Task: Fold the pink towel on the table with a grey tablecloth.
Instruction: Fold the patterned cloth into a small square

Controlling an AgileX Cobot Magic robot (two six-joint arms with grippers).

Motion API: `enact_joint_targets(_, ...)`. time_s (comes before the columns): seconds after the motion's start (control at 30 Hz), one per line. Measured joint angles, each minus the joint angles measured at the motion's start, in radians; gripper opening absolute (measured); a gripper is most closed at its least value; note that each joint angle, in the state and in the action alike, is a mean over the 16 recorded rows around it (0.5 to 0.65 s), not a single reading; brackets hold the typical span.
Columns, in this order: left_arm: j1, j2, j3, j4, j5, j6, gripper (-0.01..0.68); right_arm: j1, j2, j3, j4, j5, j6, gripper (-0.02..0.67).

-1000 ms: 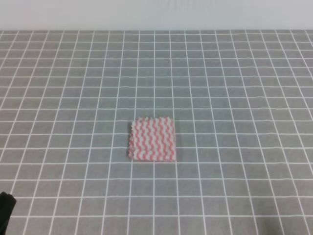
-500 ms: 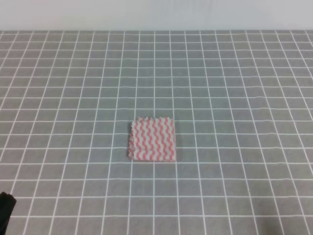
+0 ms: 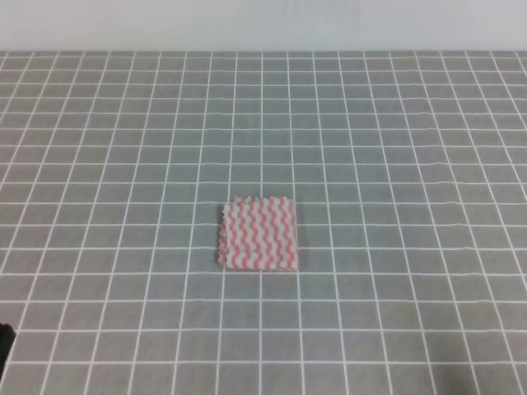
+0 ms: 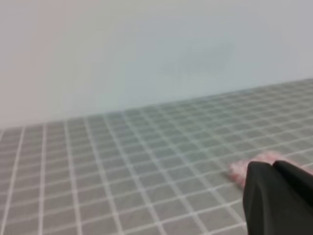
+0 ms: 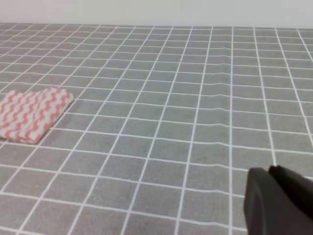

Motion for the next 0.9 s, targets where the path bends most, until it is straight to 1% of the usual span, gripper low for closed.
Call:
enact_joint_targets(0.23, 0.099, -0.007, 0.006, 0.379, 0.116, -0.375, -0.003, 0.0, -0.003, 0.0, 0.001, 0.0, 0.0, -0.015)
enact_joint_targets(0.37, 0.147, -0.008, 0.007, 0.512, 0.187, -0.526, -0.003, 0.0, -0.006, 0.0, 0.001, 0.0, 0.0, -0.015)
enact_joint_targets(0.43, 0.163, -0.007, 0.007, 0.539, 0.217, -0.558, -0.003, 0.0, -0.005, 0.0, 0.002, -0.001, 0.0, -0.015)
enact_joint_targets(0.57, 0.172, -0.007, 0.006, 0.543, 0.254, -0.568, -0.003, 0.0, -0.004, 0.0, 0.002, -0.001, 0.0, -0.015)
enact_joint_targets(0.9, 0.172, -0.003, 0.004, 0.542, 0.261, -0.568, -0.004, 0.0, 0.002, 0.0, 0.003, -0.002, 0.0, -0.016)
